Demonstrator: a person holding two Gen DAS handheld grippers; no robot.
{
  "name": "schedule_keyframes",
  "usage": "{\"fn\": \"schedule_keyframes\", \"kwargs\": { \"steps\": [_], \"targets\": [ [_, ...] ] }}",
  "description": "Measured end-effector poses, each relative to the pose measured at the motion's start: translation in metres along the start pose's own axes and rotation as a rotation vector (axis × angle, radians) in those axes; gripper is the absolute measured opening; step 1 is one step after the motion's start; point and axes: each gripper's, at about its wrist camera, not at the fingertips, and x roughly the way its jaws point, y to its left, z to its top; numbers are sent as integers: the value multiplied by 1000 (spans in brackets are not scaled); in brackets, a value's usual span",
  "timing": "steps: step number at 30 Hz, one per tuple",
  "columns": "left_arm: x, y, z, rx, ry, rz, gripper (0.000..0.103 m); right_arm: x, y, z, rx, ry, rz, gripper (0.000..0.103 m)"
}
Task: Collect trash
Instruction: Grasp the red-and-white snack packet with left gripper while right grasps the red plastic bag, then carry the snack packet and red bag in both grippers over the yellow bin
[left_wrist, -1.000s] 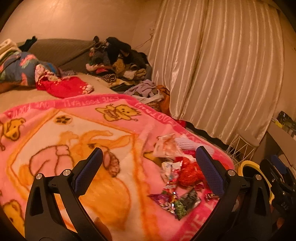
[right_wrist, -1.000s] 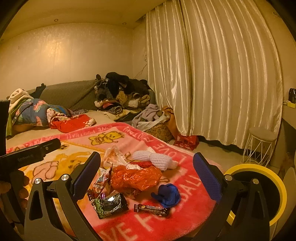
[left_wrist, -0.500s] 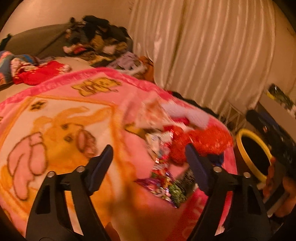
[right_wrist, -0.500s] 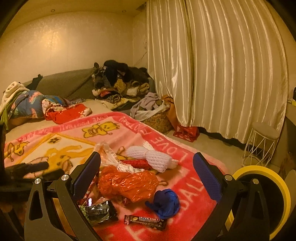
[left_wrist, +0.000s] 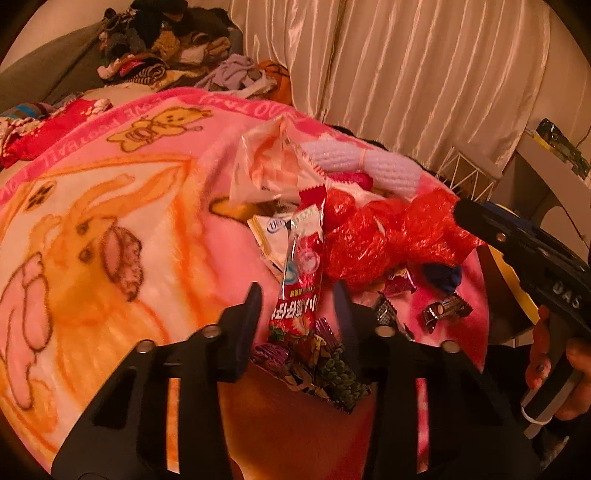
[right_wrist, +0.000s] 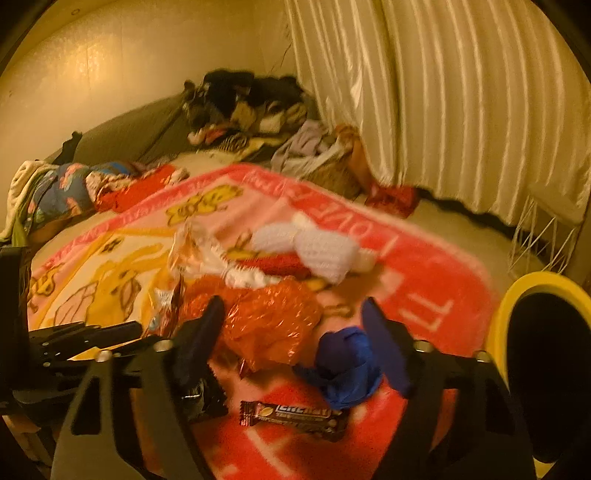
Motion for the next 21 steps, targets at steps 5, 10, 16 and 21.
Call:
{"fn": "schedule_keyframes", "kwargs": {
  "steps": [5,10,16,21],
  "targets": [
    [3,2,-2,-12,24,-13,13,8,6,-2,6,37,42,15],
    [-3,4,3,-46,-2,-54,3,-1,3,-2,33,-4,52,5],
    [-25,4,18,-75,-95,-120,3,-20,-3,0,55,-80,63,3],
    [-46,5,32,-112,-168,-154,3,-41,-10,9,96,-167,104,3]
  ]
}}
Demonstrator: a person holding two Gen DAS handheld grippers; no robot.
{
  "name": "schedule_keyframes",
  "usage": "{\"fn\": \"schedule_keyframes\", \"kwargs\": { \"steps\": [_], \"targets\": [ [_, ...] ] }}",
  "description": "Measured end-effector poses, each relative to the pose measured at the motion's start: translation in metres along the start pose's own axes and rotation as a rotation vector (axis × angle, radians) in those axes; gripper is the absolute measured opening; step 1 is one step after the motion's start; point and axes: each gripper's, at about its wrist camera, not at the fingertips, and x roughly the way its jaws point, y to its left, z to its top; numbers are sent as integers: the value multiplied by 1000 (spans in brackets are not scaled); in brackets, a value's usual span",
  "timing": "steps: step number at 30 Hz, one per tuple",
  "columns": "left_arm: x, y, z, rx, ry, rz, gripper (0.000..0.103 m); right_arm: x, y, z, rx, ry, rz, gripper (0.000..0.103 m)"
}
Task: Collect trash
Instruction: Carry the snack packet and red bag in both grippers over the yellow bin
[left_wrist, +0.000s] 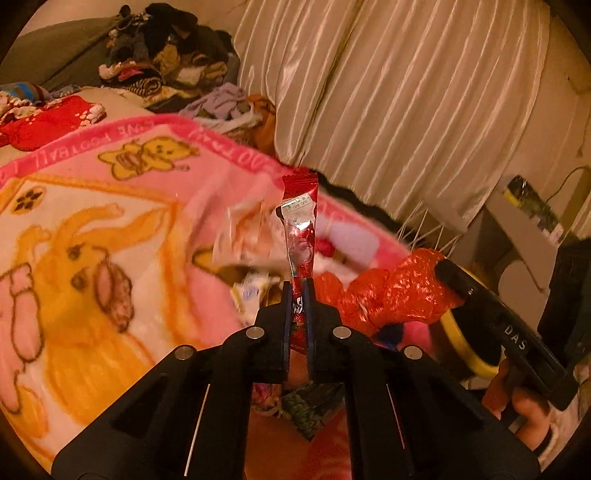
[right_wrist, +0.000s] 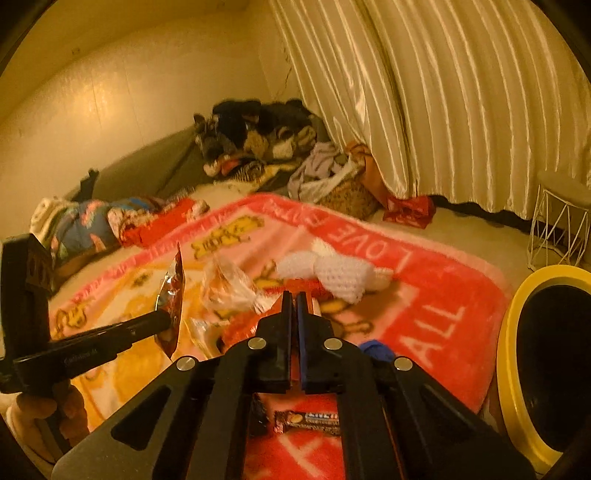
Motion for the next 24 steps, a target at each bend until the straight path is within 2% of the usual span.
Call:
{"fn": "schedule_keyframes", "kwargs": {
  "steps": [7,24],
  "targets": [
    [-14,-12,10,7,-41,-25,3,-27,-8,21,35,-96,26,3],
    [-5,-69,-4,100,-8,-124,3,-86,-60,26,119,-206,-68,3]
  ]
}}
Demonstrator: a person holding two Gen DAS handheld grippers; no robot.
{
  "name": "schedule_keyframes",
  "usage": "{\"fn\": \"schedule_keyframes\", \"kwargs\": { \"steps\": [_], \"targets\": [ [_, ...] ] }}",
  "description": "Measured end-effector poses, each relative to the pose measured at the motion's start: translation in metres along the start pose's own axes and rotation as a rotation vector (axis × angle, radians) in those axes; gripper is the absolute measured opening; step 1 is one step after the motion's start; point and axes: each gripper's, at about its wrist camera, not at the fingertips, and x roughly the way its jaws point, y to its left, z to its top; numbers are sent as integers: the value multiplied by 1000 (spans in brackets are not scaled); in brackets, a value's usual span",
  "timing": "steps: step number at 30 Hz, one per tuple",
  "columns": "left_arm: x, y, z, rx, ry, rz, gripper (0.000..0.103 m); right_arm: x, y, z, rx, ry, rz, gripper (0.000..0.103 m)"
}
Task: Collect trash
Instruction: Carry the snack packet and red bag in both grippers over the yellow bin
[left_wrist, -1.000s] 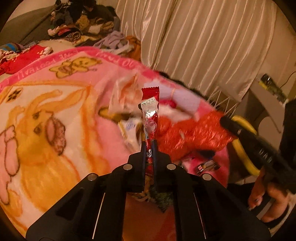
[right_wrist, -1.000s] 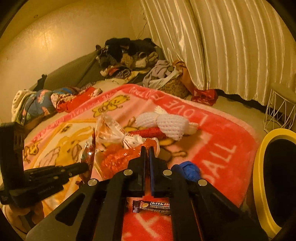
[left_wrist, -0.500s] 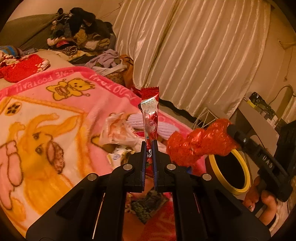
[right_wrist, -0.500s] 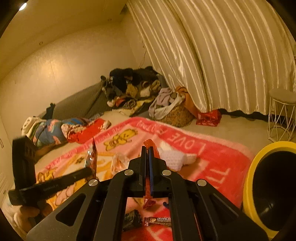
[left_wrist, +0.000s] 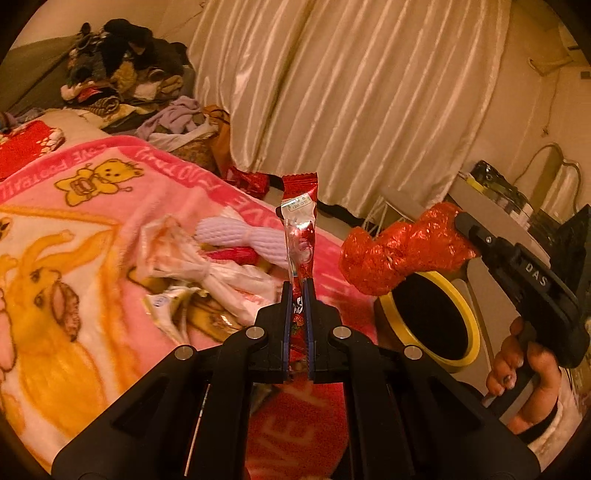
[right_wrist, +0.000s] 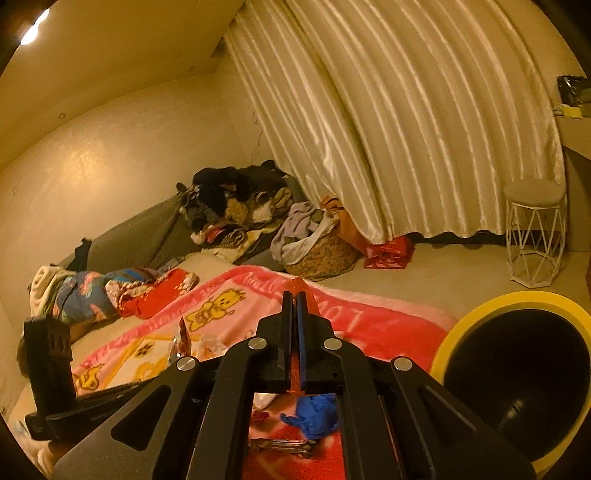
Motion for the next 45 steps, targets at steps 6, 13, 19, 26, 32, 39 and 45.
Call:
{"fn": "schedule_keyframes", "kwargs": {
  "steps": [6,13,19,26,32,39,45],
  "targets": [
    [9,-21,-4,40,20,-33,3,-13,-20,2,31,-15,-37,3],
    [18,-42,-5,83,33,-62,3,-29,-35,4,42,-26,-84,3],
    [25,-56,-6,107,43,-82,3,-37,-45,5,60,-38,-120,3],
    [35,-72,-9,139,60,-106,3,-47,-58,8,83,-52,-169,3],
    [43,-86,-13,162,76,-130,3,-53,-75,8,107,-60,-211,2],
    [53,-104,-16,189,90,-153,3,-60,-90,6,133,-63,-260,2],
    [65,-116,-19,208,108,-169,3,-64,-101,4,145,-62,-303,2]
  ]
}}
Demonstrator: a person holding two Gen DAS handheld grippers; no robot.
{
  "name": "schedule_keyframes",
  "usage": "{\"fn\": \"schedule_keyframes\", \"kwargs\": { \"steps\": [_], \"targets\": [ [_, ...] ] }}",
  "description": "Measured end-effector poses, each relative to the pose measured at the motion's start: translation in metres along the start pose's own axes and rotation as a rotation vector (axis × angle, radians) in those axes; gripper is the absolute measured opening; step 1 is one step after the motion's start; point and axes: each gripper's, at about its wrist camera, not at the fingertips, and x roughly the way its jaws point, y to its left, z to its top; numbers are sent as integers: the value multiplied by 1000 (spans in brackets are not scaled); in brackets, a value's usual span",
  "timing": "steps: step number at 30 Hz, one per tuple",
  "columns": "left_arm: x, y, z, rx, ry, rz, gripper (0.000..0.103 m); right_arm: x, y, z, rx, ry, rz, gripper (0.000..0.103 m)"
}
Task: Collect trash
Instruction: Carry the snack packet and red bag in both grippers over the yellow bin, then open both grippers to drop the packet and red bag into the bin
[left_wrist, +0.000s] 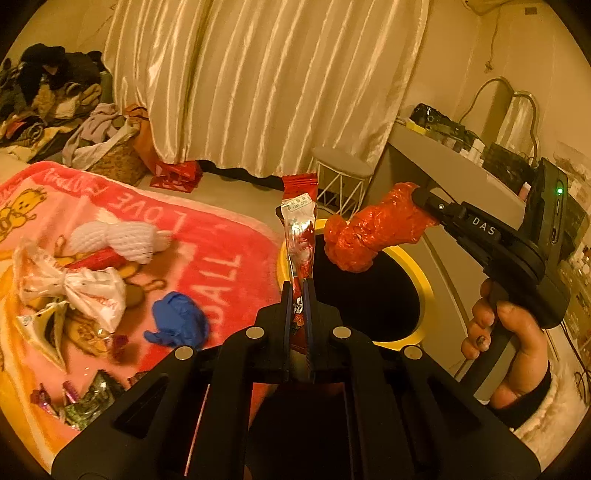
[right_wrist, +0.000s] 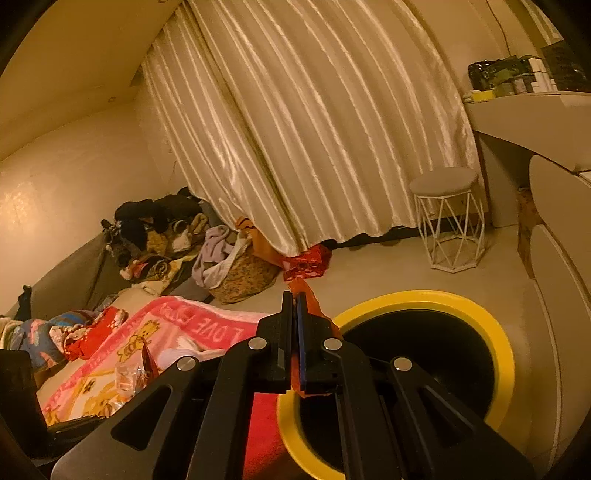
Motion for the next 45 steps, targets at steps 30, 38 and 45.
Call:
{"fn": "schedule_keyframes", "kwargs": {
  "steps": [30,38,45],
  "targets": [
    [83,-49,7,53,99,-72,3,8,-60,-8,77,38,-185,3],
    [97,-52,7,55,120,-74,3,11,-69,-8,100,55,-205,3],
    [109,-51,8,42,135,-81,6,16,-76,-11,125,80,-209,3]
  ]
}}
